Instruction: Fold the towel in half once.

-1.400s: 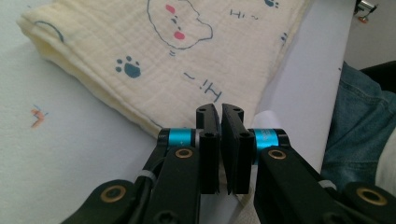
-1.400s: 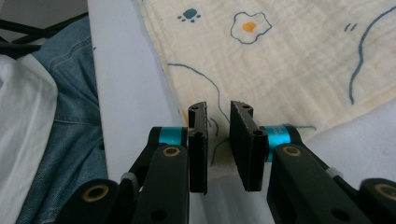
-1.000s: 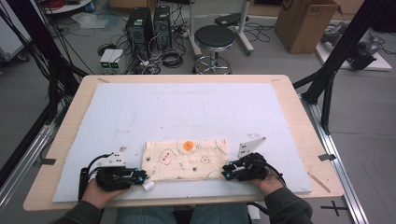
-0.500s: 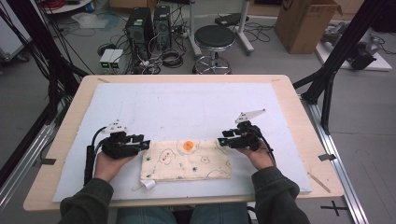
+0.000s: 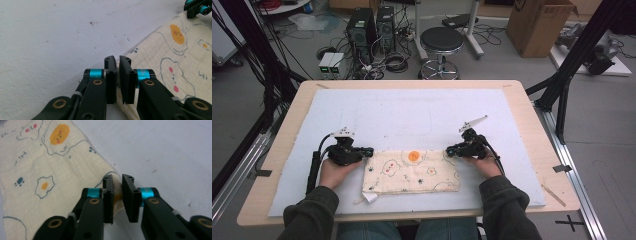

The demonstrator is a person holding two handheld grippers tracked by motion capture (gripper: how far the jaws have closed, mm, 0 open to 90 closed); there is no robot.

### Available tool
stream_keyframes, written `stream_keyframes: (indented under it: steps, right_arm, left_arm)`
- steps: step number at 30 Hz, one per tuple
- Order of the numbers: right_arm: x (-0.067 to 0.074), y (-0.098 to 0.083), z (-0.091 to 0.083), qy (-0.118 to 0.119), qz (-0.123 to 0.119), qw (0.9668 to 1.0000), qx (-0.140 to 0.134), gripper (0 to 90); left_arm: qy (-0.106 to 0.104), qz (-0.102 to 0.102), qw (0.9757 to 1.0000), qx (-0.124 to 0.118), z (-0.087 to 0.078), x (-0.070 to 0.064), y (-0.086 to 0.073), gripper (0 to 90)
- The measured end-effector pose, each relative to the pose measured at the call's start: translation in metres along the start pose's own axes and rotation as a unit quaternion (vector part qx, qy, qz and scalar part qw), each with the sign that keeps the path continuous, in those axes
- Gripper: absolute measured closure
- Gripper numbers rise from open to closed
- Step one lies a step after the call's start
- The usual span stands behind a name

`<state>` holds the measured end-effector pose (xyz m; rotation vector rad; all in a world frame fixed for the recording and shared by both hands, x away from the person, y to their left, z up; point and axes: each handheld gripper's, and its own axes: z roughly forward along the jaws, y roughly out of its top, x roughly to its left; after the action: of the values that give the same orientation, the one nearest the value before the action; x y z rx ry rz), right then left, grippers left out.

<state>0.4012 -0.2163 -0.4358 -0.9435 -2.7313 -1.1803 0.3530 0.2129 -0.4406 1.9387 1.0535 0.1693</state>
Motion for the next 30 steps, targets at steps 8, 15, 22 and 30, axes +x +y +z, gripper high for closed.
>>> stream_keyframes:
  steps: [8, 15, 22, 30]
  right_arm:
    - [0.003, -0.003, -0.006, -0.017, -0.003, 0.9998, 0.000, 85.5]
    - [0.003, -0.007, -0.006, -0.021, -0.003, 0.9997, -0.008, 85.0]
    - [0.008, -0.007, -0.013, -0.019, -0.009, 0.9991, -0.037, 70.5]
    - [0.011, -0.006, -0.018, -0.017, -0.009, 0.9976, -0.066, 55.4]
  left_arm:
    - [0.027, 0.005, 0.9996, -0.002, -0.003, -0.004, -0.004, 86.9]
    - [0.033, 0.004, 0.9994, -0.009, -0.001, -0.005, -0.007, 86.1]
    - [0.026, 0.023, 0.9983, -0.046, -0.012, -0.010, -0.003, 71.9]
    - [0.021, 0.041, 0.9973, -0.058, -0.023, -0.012, -0.001, 59.3]
